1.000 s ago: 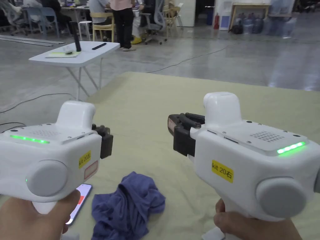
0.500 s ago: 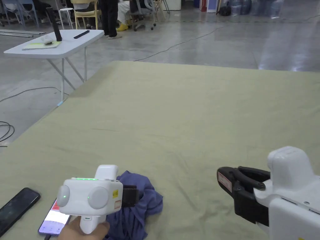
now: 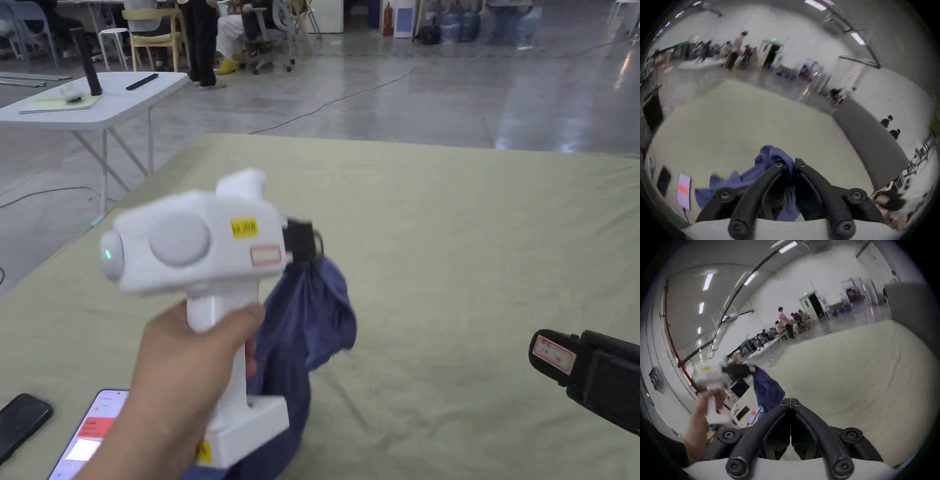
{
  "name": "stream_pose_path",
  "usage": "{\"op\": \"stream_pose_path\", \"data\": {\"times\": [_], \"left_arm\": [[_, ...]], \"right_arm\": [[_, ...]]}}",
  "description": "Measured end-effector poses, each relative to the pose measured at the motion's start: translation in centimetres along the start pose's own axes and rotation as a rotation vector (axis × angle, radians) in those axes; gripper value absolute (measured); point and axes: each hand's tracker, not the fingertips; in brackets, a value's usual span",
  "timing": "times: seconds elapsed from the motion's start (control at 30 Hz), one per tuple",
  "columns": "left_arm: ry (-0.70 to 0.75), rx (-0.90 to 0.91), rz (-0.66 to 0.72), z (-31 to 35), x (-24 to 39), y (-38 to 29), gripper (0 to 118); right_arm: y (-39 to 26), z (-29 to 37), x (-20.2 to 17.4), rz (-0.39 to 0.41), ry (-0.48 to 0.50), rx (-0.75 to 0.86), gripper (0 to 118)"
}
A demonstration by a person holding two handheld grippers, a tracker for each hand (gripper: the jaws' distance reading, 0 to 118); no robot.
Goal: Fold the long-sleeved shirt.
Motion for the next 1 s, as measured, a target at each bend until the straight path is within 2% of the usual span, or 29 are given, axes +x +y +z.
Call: {"op": "stream_pose_path", "data": {"times": [0.07,0.17,0.23,0.3,0.37,0.5,0.67,0.73,0.77,0.8,0.87,0.9,1.0], "left_arm": [[-0.068,0.067,-0.05,1.9,4.2,3.4,3],[-0.168,0.148,-0.119,3.2,10.5,6.5,3],[-0.254,0.135,-0.135,2.2,13.9,6.8,3],[-0.277,0.095,-0.172,0.0,16.9,5.7,3],[-0.278,0.028,-0.184,-3.6,18.9,3.6,3],[-0.292,-0.251,-0.122,-14.9,21.2,-5.3,3],[-0.169,-0.625,-0.108,-27.5,21.3,-20.6,3],[-0.175,-0.737,-0.008,-29.7,20.3,-25.2,3],[-0.182,-0.773,0.049,-29.8,19.9,-26.5,9],[-0.178,-0.786,0.051,-29.8,19.8,-26.9,31],[-0.208,-0.746,-0.03,-28.9,20.1,-25.4,107],[-0.264,-0.651,-0.049,-27.0,20.0,-23.3,113],[-0.334,-0.382,-0.043,-21.4,17.8,-17.3,112]], "right_arm": [[0.4,2.0,-0.2,0.019,-0.004,0.048,0],[1.2,4.7,0.4,-0.011,-0.007,0.111,0],[1.8,6.2,0.9,-0.003,-0.078,0.151,0],[2.3,7.4,1.7,0.014,-0.165,0.16,0],[2.4,8.6,2.7,0.015,-0.207,0.196,0],[2.2,11.2,5.5,-0.037,-0.291,0.248,0],[0.6,12.2,8.5,-0.051,-0.379,0.179,0],[-0.4,12.2,9.7,-0.079,-0.399,0.152,0],[-0.9,12.2,10.1,-0.091,-0.403,0.144,0],[-1.2,12.1,10.5,-0.101,-0.402,0.134,0],[-1.7,11.8,11.3,-0.117,-0.4,0.12,0],[-1.7,11.7,11.5,-0.12,-0.397,0.123,0],[-1.7,11.6,11.3,-0.122,-0.355,0.14,0]]}}
